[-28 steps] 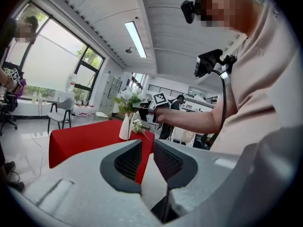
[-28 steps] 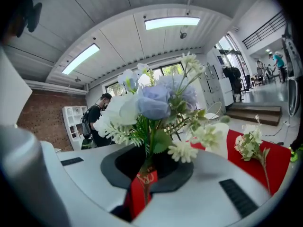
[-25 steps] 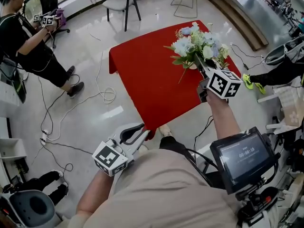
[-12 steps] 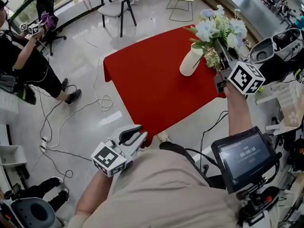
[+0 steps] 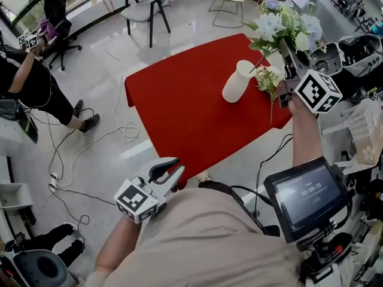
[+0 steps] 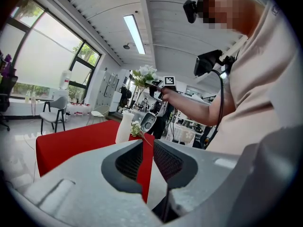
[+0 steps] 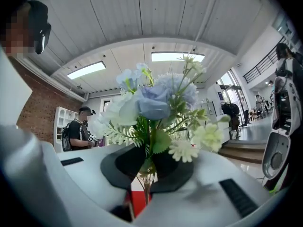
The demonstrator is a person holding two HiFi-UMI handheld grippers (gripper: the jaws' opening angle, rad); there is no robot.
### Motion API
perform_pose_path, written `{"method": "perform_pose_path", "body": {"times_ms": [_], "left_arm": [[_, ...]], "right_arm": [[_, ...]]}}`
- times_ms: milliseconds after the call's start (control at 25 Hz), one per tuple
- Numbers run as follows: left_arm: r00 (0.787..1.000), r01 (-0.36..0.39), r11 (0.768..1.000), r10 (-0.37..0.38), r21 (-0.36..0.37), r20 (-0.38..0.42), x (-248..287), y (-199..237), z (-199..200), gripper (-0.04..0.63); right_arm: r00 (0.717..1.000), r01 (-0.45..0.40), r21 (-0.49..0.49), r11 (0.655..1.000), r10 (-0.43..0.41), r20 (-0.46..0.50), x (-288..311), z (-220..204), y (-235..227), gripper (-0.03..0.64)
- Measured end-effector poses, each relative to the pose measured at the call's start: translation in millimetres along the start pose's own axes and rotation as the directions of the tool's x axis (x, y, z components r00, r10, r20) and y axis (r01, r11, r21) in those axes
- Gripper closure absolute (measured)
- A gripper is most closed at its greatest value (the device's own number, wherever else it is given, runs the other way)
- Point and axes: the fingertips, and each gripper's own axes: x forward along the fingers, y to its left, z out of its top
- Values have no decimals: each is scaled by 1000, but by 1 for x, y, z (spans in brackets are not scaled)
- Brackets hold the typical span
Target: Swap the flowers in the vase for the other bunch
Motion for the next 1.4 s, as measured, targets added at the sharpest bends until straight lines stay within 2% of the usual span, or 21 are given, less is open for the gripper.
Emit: {"method": "perform_pose_path", "body": {"times_ms": [160, 400, 720, 1120, 1400], "left_arm": [[1000, -5, 1000, 5, -5, -9, 12, 5, 5, 535], [999, -17, 1000, 17, -12, -31, 43, 17, 10, 534], [998, -45, 999, 45, -9, -48, 56, 26, 14, 534], [996, -74, 997, 73, -15, -57, 69, 25, 23, 534], [995, -90, 996, 89, -13, -53, 60, 21, 18, 534]], "right_arm": [[1000, -7, -10, 1000, 7, 0, 14, -3, -12, 572], [1000, -12, 9, 1000, 13, -22, 34, -37, -44, 572], [998, -33, 10, 999, 33, -56, 44, -76, -47, 572], [994, -66, -6, 998, 66, -89, 48, -106, -44, 572], [989, -91, -47, 995, 85, -117, 40, -130, -20, 572]]}}
